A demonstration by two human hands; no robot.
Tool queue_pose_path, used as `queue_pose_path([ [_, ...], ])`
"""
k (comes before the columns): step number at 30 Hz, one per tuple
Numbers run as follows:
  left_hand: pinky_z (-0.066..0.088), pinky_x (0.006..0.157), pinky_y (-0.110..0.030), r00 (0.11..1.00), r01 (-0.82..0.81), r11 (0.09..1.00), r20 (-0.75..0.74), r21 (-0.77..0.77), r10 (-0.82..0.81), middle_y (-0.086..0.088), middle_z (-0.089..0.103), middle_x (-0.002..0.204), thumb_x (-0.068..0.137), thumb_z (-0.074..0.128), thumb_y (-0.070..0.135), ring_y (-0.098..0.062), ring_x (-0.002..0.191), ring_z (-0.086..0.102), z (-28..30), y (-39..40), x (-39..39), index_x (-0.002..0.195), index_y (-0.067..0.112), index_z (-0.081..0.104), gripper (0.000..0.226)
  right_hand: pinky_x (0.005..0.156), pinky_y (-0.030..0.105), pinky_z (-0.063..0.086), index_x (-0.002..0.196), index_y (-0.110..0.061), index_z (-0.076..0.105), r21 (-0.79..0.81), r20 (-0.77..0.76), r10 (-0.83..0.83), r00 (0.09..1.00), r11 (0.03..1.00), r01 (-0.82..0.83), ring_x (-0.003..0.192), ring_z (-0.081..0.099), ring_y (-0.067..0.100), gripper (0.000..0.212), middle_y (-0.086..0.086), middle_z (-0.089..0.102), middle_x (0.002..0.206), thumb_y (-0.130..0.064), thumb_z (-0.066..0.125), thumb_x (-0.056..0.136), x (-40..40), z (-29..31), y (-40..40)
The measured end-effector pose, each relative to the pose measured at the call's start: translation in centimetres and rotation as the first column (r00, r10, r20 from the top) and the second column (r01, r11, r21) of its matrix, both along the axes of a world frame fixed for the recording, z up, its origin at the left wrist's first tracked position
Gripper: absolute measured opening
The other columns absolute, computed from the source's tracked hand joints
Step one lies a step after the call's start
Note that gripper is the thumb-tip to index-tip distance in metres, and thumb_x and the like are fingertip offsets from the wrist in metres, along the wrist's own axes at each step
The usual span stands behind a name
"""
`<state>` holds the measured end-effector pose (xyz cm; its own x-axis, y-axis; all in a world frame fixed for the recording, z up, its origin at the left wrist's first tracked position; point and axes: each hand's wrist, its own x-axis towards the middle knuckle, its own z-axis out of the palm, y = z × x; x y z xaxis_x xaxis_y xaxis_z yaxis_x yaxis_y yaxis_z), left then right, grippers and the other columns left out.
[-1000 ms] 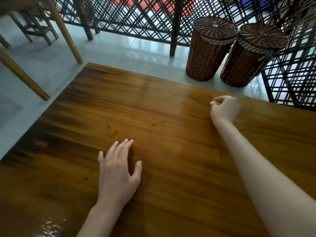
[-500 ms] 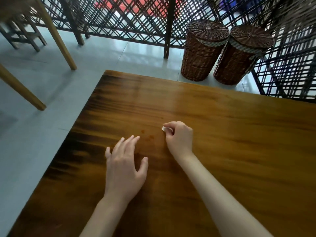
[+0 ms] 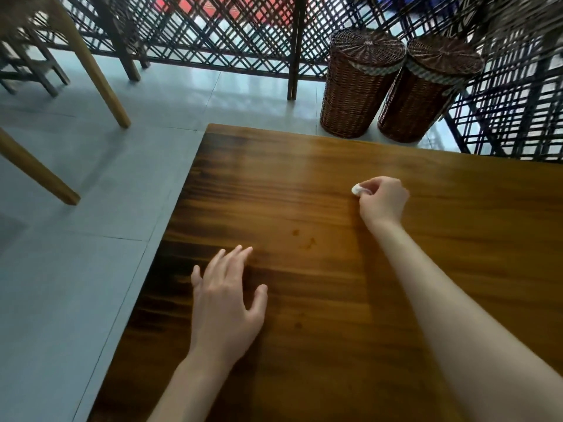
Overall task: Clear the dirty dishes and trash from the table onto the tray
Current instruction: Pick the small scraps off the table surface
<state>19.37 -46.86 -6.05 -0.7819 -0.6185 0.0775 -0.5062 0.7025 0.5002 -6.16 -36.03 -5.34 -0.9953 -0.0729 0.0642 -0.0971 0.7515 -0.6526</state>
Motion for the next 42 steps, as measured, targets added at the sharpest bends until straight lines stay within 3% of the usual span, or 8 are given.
queue_pose_path([
  [4, 0.013, 0.110, -0.047, 1.000, 0.001, 1.000, -0.019, 0.005, -0.001, -0.001, 0.053, 0.135, 0.079, 0.071, 0.030, -0.023, 0.131, 0.042, -0.1, -1.3, -0.1, 0.130, 0.022, 0.053, 0.055, 0.076, 0.015, 0.042, 0.089, -0.014, 0.075, 0.003, -0.001, 0.205, 0.979, 0.979, -0.205, 0.086, 0.063, 0.012, 0.017, 0.001, 0.072, 0.091, -0.006, 0.061, 0.084, 3.7, 0.1, -2.4],
  [10, 0.012, 0.109, -0.046, 0.999, 0.014, 1.000, -0.038, 0.018, -0.013, -0.001, 0.053, 0.135, 0.079, 0.071, 0.029, -0.024, 0.131, 0.042, 0.0, -1.9, -0.6, 0.130, 0.022, 0.053, 0.055, 0.078, 0.014, 0.041, 0.090, -0.015, 0.075, 0.039, -0.002, 0.426, 0.905, 0.904, -0.426, 0.086, 0.061, 0.011, 0.019, 0.001, 0.070, 0.092, -0.005, 0.060, 0.085, 10.0, -0.5, -3.2],
  [18, 0.014, 0.108, -0.047, 0.998, 0.036, 0.999, -0.056, 0.012, -0.035, -0.002, 0.054, 0.134, 0.078, 0.072, 0.027, -0.025, 0.129, 0.044, 0.3, -2.5, -1.3, 0.130, 0.020, 0.054, 0.055, 0.079, 0.013, 0.043, 0.093, -0.014, 0.075, 0.054, 0.032, 0.470, 0.882, 0.881, -0.471, 0.089, 0.061, 0.010, 0.017, 0.001, 0.070, 0.096, -0.007, 0.062, 0.086, 10.9, 0.6, -2.9],
  [25, 0.014, 0.107, -0.048, 0.998, 0.033, 0.999, -0.044, 0.003, -0.033, -0.003, 0.055, 0.133, 0.077, 0.073, 0.026, -0.026, 0.129, 0.045, 0.2, -2.8, -1.4, 0.129, 0.019, 0.055, 0.055, 0.072, 0.010, 0.042, 0.094, -0.015, 0.075, 0.064, 0.070, 0.539, 0.839, 0.837, -0.543, 0.075, 0.052, 0.002, 0.016, 0.000, 0.068, 0.090, -0.007, 0.062, 0.086, 12.6, 0.9, -1.6],
  [31, 0.016, 0.107, -0.050, 0.999, 0.016, 1.000, -0.042, 0.012, -0.016, -0.005, 0.056, 0.132, 0.076, 0.074, 0.025, -0.027, 0.127, 0.046, 0.3, -2.8, -1.4, 0.128, 0.019, 0.056, 0.054, 0.071, 0.005, 0.044, 0.092, -0.018, 0.075, 0.090, 0.108, 0.615, 0.781, 0.776, -0.624, 0.074, 0.054, -0.001, 0.017, -0.005, 0.067, 0.088, -0.007, 0.065, 0.085, 13.9, 0.9, -0.1],
  [34, 0.016, 0.108, -0.051, 0.999, 0.018, 1.000, -0.051, 0.004, -0.018, -0.003, 0.055, 0.132, 0.077, 0.073, 0.026, -0.026, 0.128, 0.045, 0.3, -3.1, -1.6, 0.128, 0.020, 0.055, 0.054, 0.070, 0.001, 0.040, 0.087, -0.020, 0.076, 0.013, 0.002, 0.530, 0.848, 0.848, -0.530, 0.071, 0.055, -0.004, 0.019, -0.010, 0.067, 0.082, -0.004, 0.067, 0.081, 11.5, 1.8, -0.7],
  [37, 0.013, 0.108, -0.049, 0.999, 0.004, 1.000, -0.047, 0.003, -0.004, -0.003, 0.054, 0.134, 0.078, 0.072, 0.027, -0.026, 0.130, 0.043, 0.3, -3.4, -1.8, 0.129, 0.021, 0.054, 0.054, 0.072, 0.013, 0.045, 0.086, -0.018, 0.077, -0.095, -0.037, 0.334, 0.942, 0.937, -0.336, 0.070, 0.058, -0.001, 0.017, -0.005, 0.072, 0.083, -0.005, 0.067, 0.080, 6.4, 2.6, -2.6],
  [42, 0.011, 0.108, -0.049, 1.000, -0.002, 1.000, -0.027, 0.008, 0.002, -0.003, 0.053, 0.135, 0.079, 0.071, 0.026, -0.026, 0.131, 0.042, 0.1, -3.7, -1.7, 0.130, 0.020, 0.053, 0.054, 0.075, 0.016, 0.039, 0.091, -0.014, 0.074, -0.046, 0.002, 0.199, 0.980, 0.979, -0.199, 0.086, 0.062, 0.012, 0.014, 0.002, 0.071, 0.091, -0.007, 0.064, 0.084, 1.5, 1.1, -5.2],
])
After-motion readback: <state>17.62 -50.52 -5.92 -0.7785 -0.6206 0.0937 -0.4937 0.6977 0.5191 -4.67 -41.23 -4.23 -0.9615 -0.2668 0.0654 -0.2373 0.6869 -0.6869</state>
